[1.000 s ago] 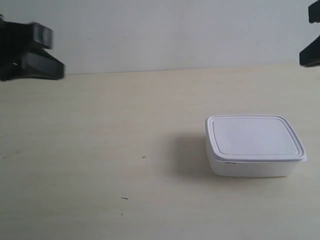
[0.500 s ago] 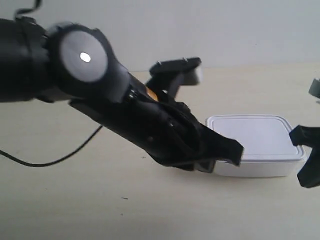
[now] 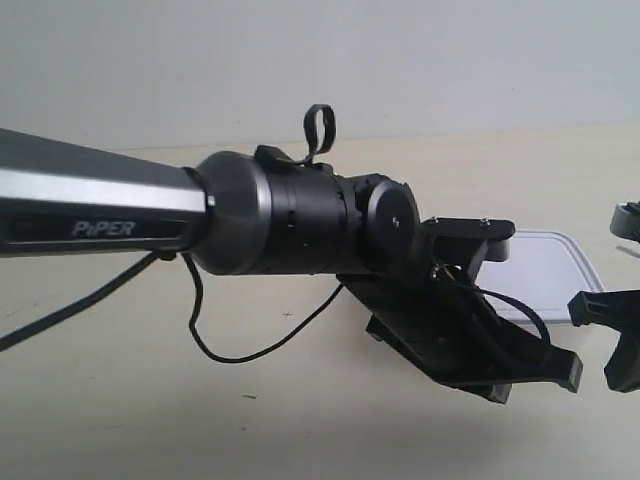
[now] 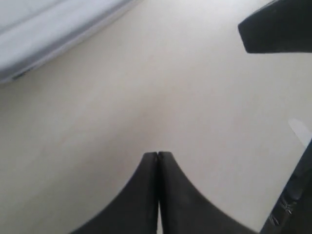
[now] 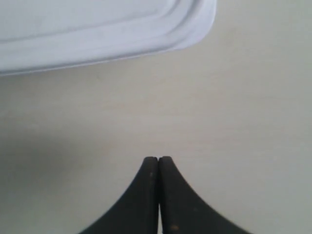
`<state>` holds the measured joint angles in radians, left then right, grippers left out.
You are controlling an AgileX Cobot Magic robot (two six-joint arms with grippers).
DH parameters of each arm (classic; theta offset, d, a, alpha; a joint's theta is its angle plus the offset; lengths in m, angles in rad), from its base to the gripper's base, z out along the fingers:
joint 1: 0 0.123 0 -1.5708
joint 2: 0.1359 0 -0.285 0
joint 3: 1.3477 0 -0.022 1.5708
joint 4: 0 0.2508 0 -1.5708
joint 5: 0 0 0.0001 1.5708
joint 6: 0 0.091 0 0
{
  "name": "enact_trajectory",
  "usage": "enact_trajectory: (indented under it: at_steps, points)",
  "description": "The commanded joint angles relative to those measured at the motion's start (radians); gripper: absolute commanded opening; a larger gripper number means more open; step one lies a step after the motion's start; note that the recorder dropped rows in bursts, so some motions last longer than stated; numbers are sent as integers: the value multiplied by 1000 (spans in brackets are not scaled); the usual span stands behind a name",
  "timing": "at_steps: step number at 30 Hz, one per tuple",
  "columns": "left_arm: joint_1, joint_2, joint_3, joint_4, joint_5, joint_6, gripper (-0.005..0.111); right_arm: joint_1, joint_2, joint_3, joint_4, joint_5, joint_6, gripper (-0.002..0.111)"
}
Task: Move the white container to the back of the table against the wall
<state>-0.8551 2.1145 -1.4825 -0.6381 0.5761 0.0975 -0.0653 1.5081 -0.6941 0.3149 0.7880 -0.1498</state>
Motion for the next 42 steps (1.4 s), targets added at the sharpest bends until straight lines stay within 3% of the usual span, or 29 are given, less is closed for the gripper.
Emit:
enact_trajectory:
  at_steps: [1,21,42]
  points:
    - [-5,76,-69,-3,-22,-31,0,-6,39,-3,0,-57,2,0]
    - [7,184,-102,57,-251,-58,0,-6,233,-159,56,-107,-51,0]
    - [124,287,-281,105,-239,-92,0,-6,426,-401,159,-119,-136,0]
